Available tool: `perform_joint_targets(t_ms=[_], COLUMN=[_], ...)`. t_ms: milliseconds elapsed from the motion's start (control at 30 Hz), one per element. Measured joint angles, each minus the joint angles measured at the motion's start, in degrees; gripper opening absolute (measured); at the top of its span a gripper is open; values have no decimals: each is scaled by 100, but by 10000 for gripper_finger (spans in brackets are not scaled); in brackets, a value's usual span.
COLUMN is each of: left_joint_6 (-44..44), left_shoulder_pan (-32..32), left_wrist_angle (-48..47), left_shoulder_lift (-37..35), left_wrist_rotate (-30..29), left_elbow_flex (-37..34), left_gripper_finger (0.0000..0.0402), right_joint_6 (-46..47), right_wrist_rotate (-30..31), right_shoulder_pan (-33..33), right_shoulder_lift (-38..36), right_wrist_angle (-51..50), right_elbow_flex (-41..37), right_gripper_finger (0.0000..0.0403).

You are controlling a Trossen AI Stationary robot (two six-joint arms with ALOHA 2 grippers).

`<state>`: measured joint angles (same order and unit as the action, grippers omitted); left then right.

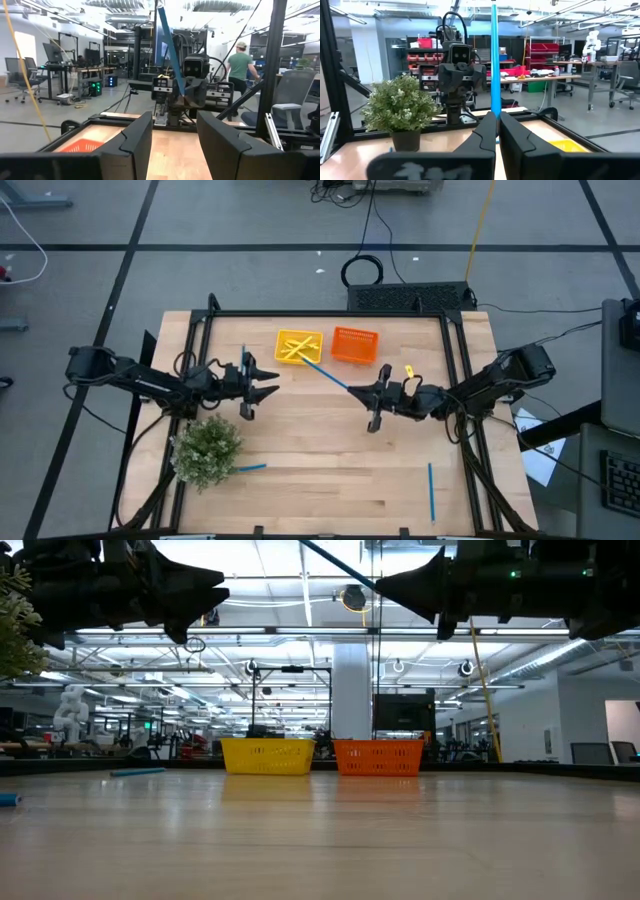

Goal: Sort pens & pencils
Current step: Put the top right blue pencil into the orange bin

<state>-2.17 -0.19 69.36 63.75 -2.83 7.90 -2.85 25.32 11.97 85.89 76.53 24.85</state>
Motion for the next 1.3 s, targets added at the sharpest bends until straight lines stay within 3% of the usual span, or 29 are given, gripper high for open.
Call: perform_joint_targets(t_ms=[167, 267, 367, 467, 600, 767, 1167, 1300], left_joint_6=[31, 42, 50, 92, 96, 96, 93, 92], left_shoulder_pan=[0, 0, 0, 0, 8, 15, 15, 15], left_wrist_angle=[-4, -4, -7, -16, -22, -22, -24, -35], left_shoulder_lift=[0, 0, 0, 0, 0, 0, 0, 0], left_wrist_rotate=[-17, -18, -19, -22, -22, -49, -233, -297], left_elbow_flex=[0, 0, 0, 2, 2, 2, 2, 2], left_gripper_finger=[159, 159, 159, 159, 159, 159, 159, 159], right_joint_6=[-191, -413, -97, 851, 2167, 2716, 2753, 2737], right_wrist_rotate=[171, 1185, 2392, 2593, 2086, 761, -767, -915], right_shoulder_pan=[0, 9, -22, -179, -538, -1194, -2558, -2821], right_shoulder_lift=[-3, -193, -687, -1356, -1890, -2087, -1918, -1632], right_wrist_angle=[-75, -632, -2111, -4471, -7030, -8431, -9183, -9163], right_elbow_flex=[1, 1, 100, 386, 758, 949, 1306, 1516], right_gripper_finger=[0, 0, 0, 0, 0, 0, 0, 0])
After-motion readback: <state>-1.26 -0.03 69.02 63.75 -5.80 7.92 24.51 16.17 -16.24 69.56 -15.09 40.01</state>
